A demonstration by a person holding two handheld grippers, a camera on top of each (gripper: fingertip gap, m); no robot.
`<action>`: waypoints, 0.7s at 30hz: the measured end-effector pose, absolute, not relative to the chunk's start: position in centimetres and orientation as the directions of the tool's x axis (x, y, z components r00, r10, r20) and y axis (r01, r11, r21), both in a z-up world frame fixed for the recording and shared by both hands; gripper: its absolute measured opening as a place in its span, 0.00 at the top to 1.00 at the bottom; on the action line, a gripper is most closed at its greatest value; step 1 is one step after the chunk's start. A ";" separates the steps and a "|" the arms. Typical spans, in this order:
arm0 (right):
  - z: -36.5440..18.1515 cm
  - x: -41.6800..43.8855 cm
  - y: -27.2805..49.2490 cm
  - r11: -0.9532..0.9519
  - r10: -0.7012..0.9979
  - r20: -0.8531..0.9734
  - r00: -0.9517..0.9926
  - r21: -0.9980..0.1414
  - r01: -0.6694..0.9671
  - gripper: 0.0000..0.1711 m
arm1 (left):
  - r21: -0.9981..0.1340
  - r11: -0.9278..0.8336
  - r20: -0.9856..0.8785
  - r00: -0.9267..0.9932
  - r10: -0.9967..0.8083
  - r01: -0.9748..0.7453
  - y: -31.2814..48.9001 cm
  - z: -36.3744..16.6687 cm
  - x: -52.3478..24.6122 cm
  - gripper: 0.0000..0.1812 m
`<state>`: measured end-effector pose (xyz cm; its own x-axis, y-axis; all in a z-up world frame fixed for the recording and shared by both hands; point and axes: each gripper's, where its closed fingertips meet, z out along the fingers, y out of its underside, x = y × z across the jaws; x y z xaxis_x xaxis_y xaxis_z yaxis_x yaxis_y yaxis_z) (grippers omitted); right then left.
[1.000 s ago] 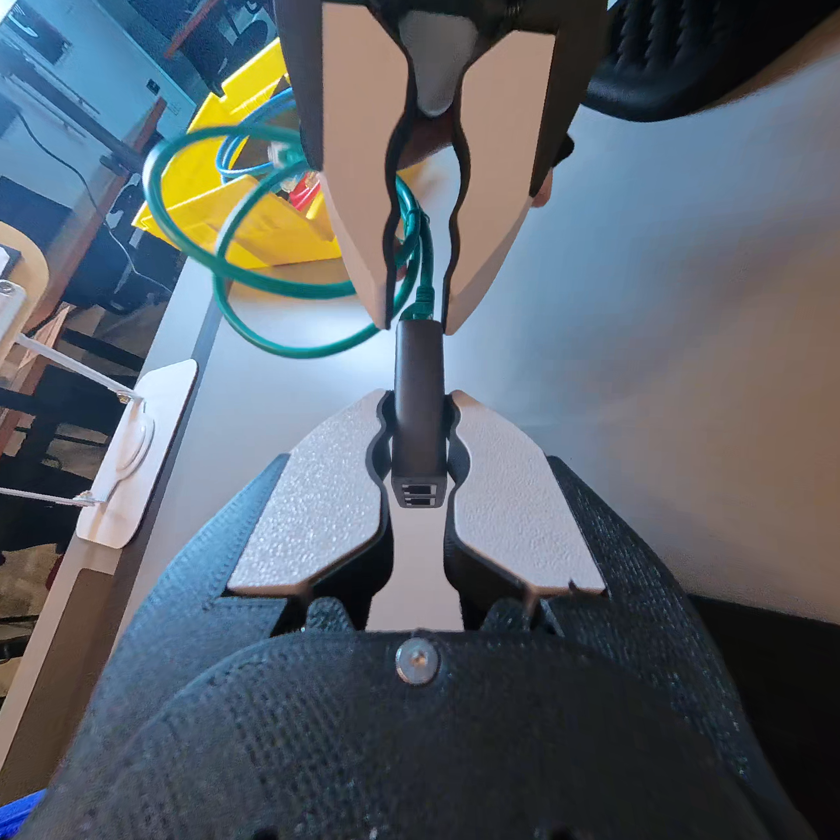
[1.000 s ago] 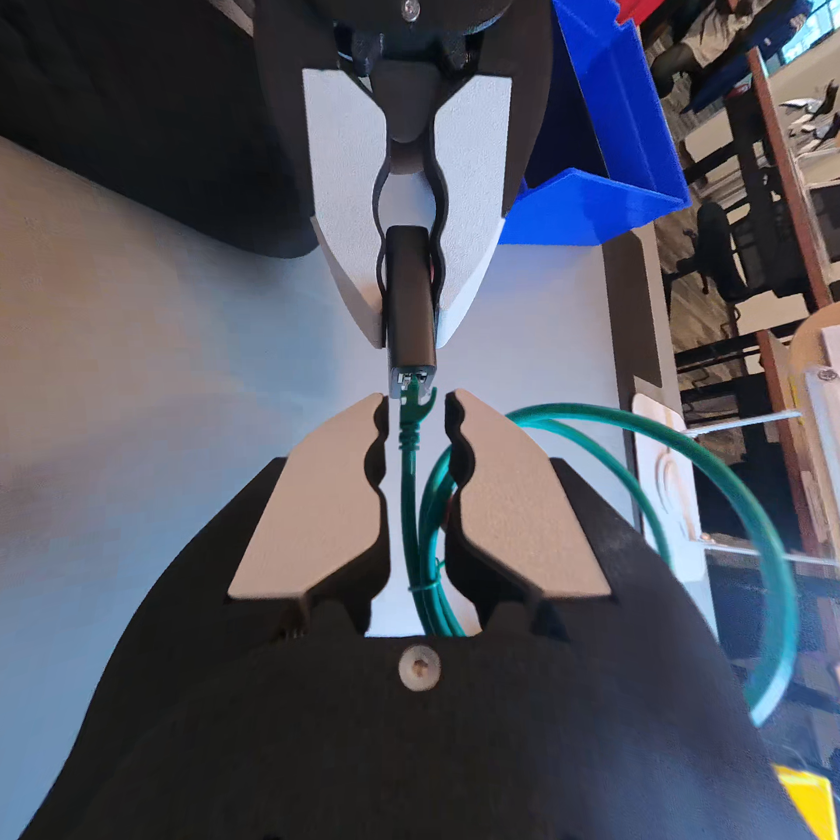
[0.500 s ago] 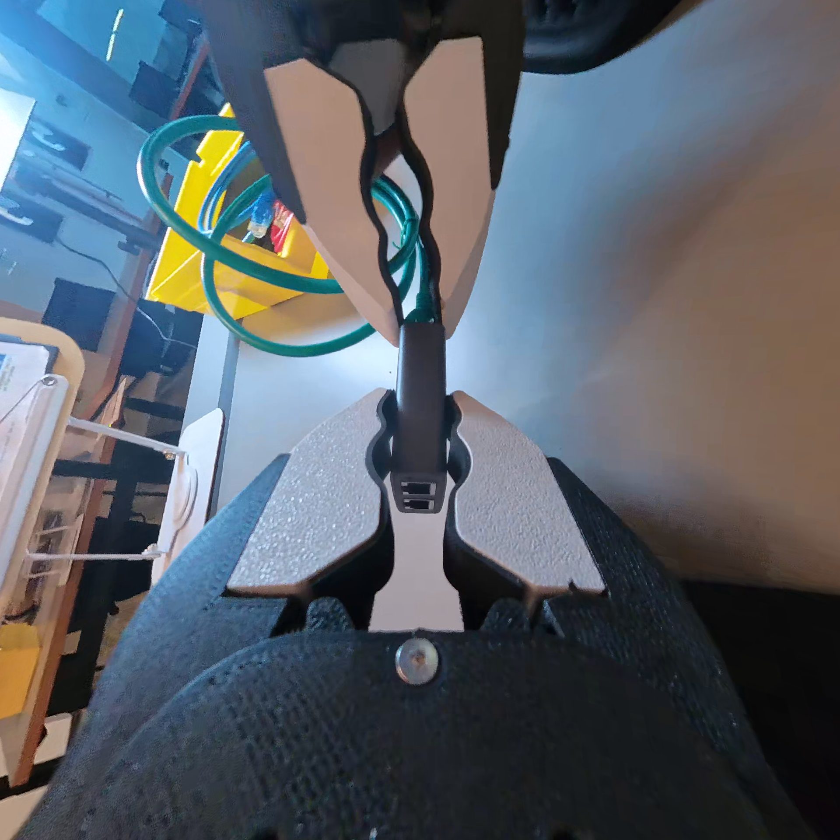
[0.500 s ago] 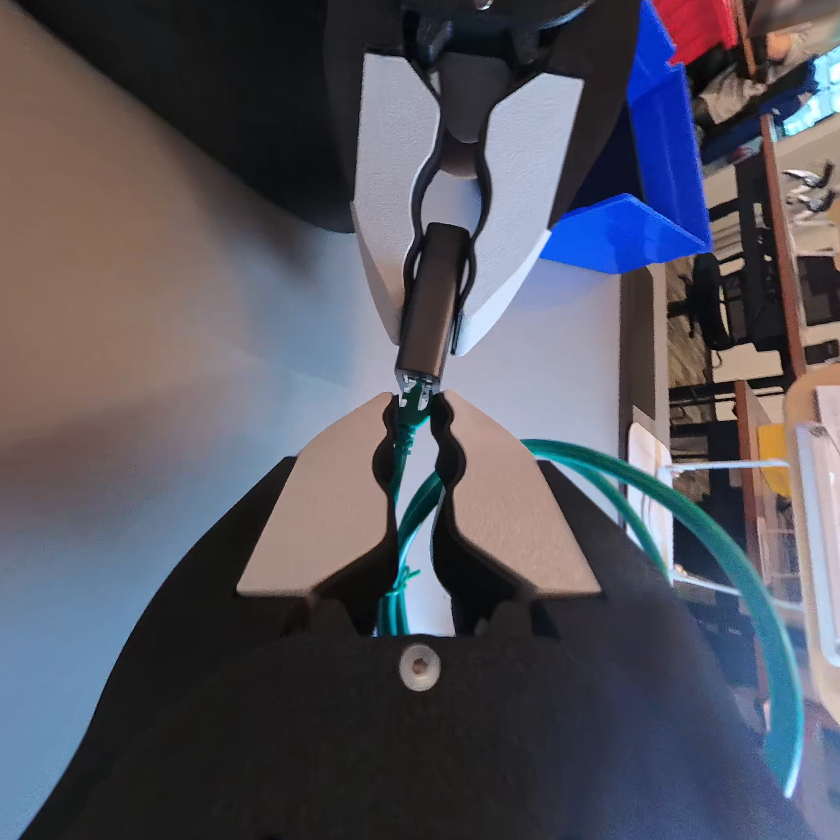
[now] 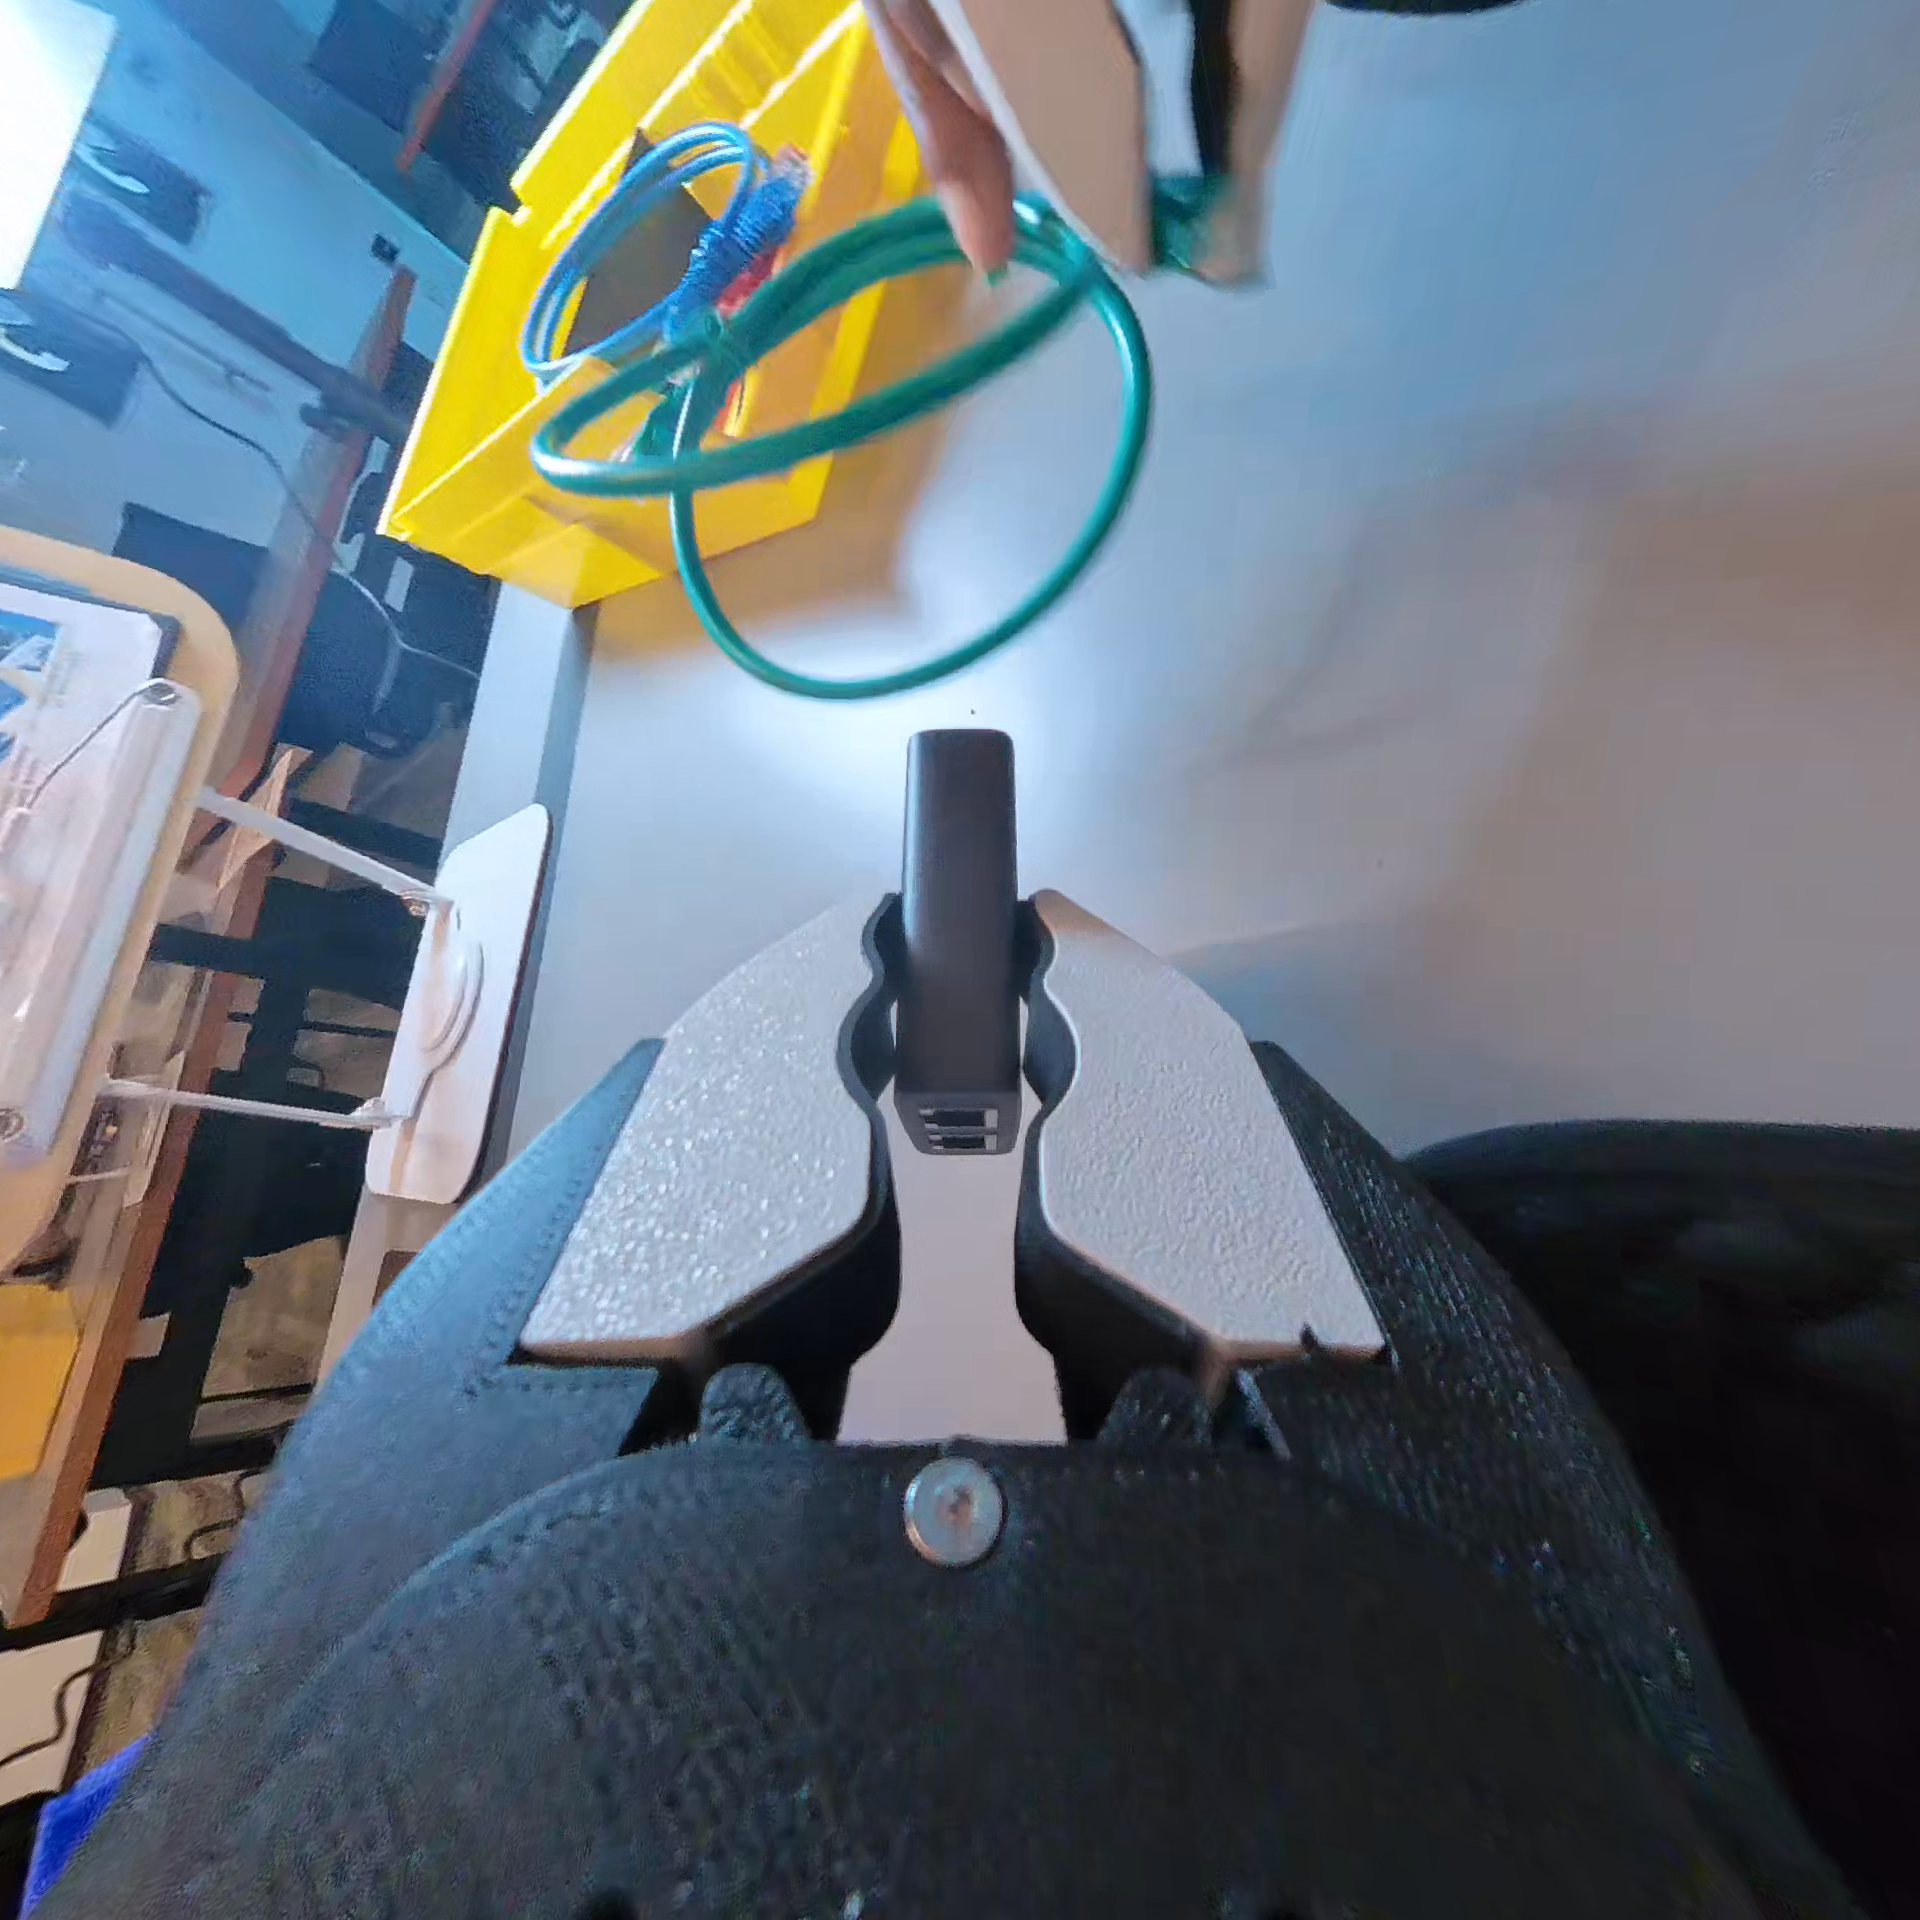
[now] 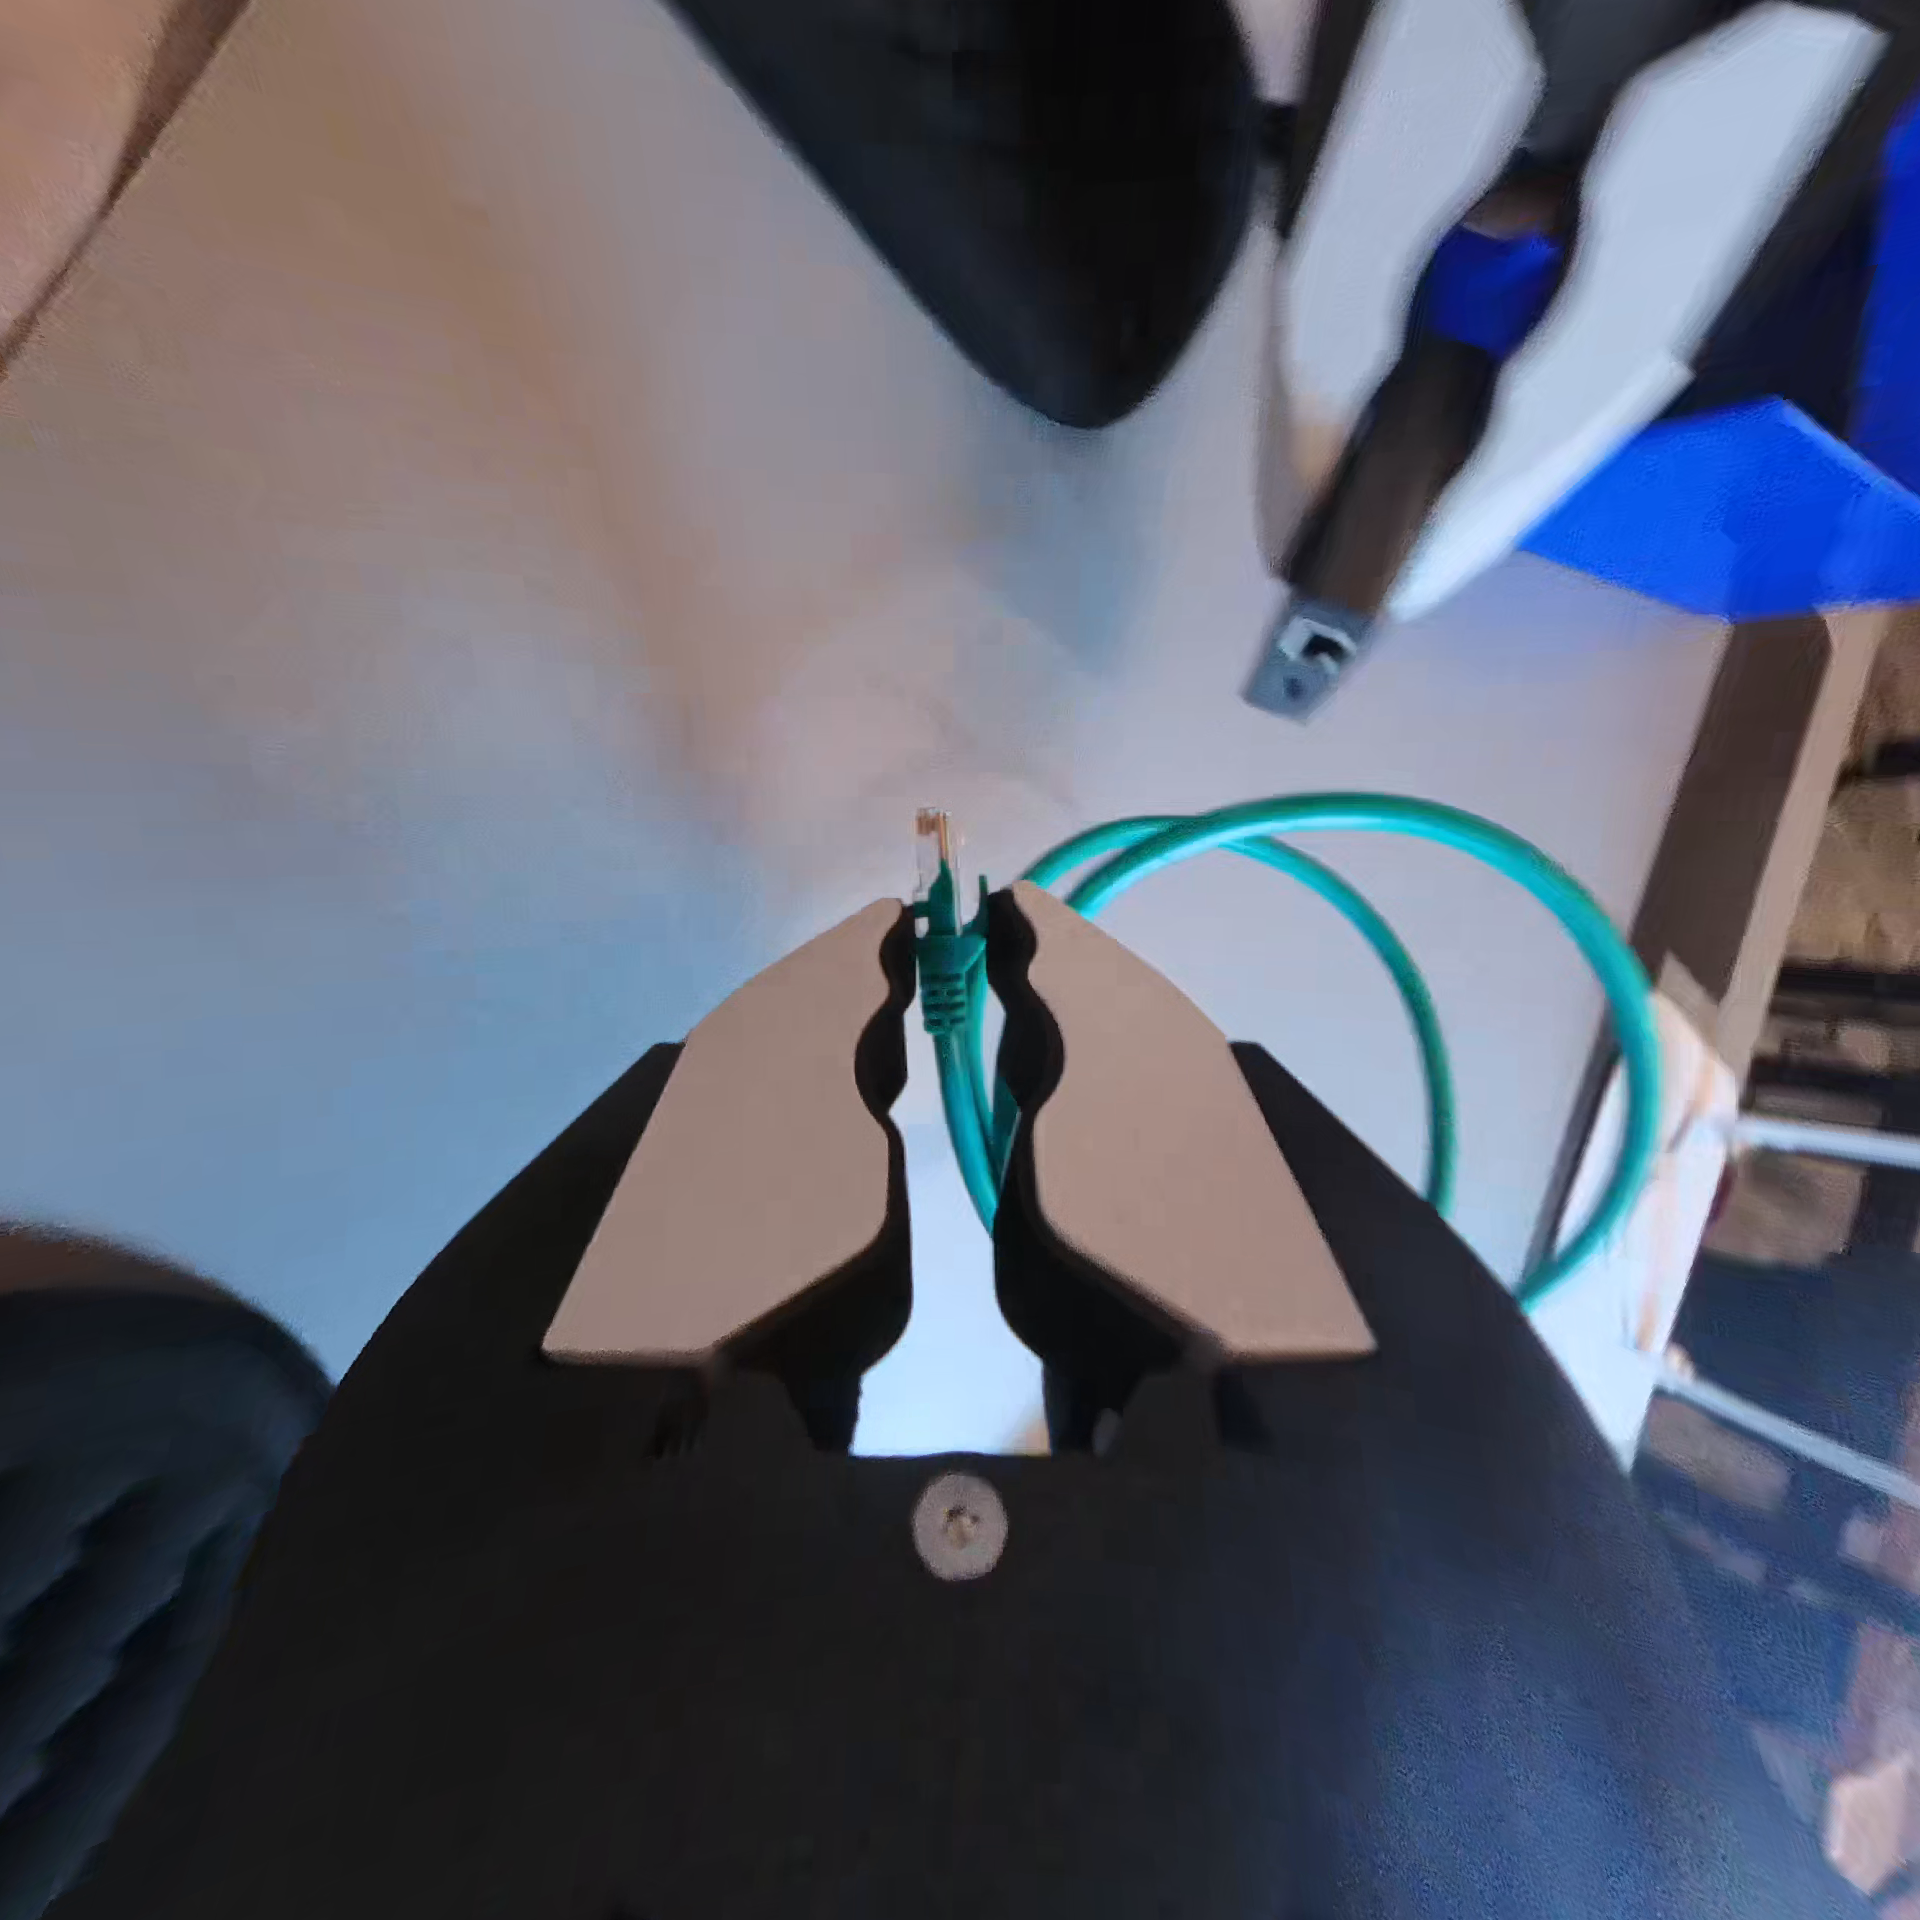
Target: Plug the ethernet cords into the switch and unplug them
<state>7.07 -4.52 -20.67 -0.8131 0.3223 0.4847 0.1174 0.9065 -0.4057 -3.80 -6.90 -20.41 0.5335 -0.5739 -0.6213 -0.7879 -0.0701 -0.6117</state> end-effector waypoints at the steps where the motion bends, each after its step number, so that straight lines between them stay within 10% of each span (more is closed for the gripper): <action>1: -19.0 7.0 -3.5 0.887 0.378 0.485 -0.789 -0.434 0.158 0.92 | -0.623 -0.075 -0.617 0.548 -0.564 -0.779 -6.8 -20.1 -3.8 0.88; 11: -7.9 7.2 11.7 0.835 0.525 0.727 -0.444 -0.337 0.435 0.92 | -0.679 -0.104 -0.607 0.635 -0.478 -0.727 -6.2 -19.8 -4.7 0.88; 21: -18.2 6.3 22.0 0.608 0.738 0.543 -0.400 -0.279 0.743 0.87 | -0.666 -0.168 -0.600 0.656 -0.457 -0.726 -5.3 -21.3 -4.5 0.88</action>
<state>6.34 22.03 -18.17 -0.4003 0.7380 0.5432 0.7432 0.6082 -0.2788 -4.47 -5.32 -21.33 0.6562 -0.4574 -0.6002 -0.7265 -0.1678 -0.6664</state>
